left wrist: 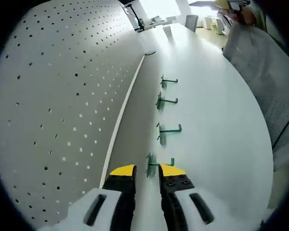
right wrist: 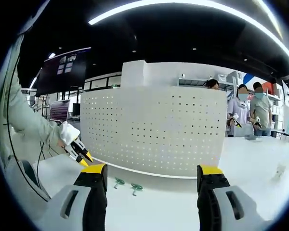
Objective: Insert the hook assembly into the mounting plate slot until the hook locks in place.
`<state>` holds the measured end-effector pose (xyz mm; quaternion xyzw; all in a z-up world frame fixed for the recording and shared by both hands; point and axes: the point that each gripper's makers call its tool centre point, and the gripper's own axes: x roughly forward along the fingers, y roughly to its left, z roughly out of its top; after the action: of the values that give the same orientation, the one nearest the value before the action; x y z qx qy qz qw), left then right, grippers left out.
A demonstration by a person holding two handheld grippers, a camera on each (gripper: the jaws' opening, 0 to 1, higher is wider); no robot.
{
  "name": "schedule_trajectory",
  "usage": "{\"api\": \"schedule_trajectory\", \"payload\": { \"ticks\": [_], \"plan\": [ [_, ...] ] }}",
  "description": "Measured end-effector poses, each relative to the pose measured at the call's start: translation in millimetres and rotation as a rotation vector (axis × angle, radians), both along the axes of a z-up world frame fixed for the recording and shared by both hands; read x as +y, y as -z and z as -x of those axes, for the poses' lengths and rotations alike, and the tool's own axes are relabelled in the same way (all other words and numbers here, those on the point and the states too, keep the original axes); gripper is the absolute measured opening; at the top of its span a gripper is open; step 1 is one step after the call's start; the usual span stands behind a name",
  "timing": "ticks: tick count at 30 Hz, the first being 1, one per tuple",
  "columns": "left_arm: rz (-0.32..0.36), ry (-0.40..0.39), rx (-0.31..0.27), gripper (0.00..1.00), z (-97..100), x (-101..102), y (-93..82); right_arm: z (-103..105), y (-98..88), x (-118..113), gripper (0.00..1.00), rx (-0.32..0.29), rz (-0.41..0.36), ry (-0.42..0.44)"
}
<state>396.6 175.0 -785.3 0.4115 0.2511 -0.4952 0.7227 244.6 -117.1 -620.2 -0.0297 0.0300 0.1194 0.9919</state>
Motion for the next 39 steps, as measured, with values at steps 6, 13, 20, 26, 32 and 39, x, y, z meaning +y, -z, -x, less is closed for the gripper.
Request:
{"api": "schedule_trajectory", "payload": {
  "ticks": [6, 13, 20, 26, 32, 39],
  "plan": [
    [-0.029, 0.012, 0.047, 0.19, -7.7, 2, 15.5, 0, -0.6, -2, 0.73, -0.006, 0.022, 0.011],
    [-0.036, -0.011, 0.085, 0.20, -12.4, 6, 26.5, 0, -1.1, -5, 0.72, -0.008, 0.026, 0.025],
    [-0.045, -0.007, 0.108, 0.18, -13.0, 2, 31.2, 0, -3.6, -8, 0.71, -0.021, 0.027, 0.039],
    [-0.063, -0.007, 0.118, 0.14, -14.5, 3, 34.1, 0, -4.7, -10, 0.71, -0.028, 0.025, 0.048],
    [-0.084, 0.001, 0.118, 0.05, -11.7, 0, 36.1, 0, -6.1, -11, 0.71, -0.034, 0.023, 0.052],
    [-0.098, -0.055, 0.118, 0.04, -10.7, 1, 36.3, 0, -8.2, -11, 0.70, -0.042, 0.021, 0.053]
  ]
}}
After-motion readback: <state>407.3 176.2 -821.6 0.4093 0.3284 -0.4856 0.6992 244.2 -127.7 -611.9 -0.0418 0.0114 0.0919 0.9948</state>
